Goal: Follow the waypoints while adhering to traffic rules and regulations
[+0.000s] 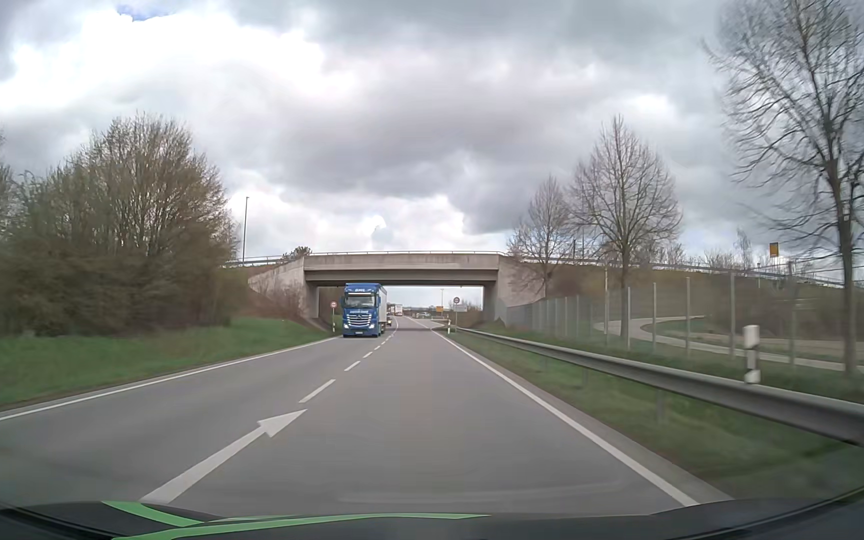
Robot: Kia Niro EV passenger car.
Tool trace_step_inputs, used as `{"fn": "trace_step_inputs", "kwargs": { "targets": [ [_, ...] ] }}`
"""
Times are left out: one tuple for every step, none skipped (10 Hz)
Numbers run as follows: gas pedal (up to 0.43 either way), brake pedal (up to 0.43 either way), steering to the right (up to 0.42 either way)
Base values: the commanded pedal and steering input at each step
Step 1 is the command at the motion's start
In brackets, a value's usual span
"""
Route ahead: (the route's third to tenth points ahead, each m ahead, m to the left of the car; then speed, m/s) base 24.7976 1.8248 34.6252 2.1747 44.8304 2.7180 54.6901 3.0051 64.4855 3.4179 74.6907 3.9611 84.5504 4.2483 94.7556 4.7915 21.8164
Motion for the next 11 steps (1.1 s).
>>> {"fn": "trace_step_inputs", "kwargs": {
  "targets": [
    [0.157, 0.0, -0.002],
    [0.157, 0.0, -0.002],
    [0.157, 0.0, -0.002],
    [0.157, 0.0, -0.002],
    [0.157, 0.0, -0.002],
    [0.157, 0.0, -0.002],
    [0.157, 0.0, -0.002],
    [0.157, 0.0, -0.002],
    [0.157, 0.0, -0.002],
    [0.157, 0.0, -0.002],
    [0.157, 0.0, -0.003]
  ]
}}
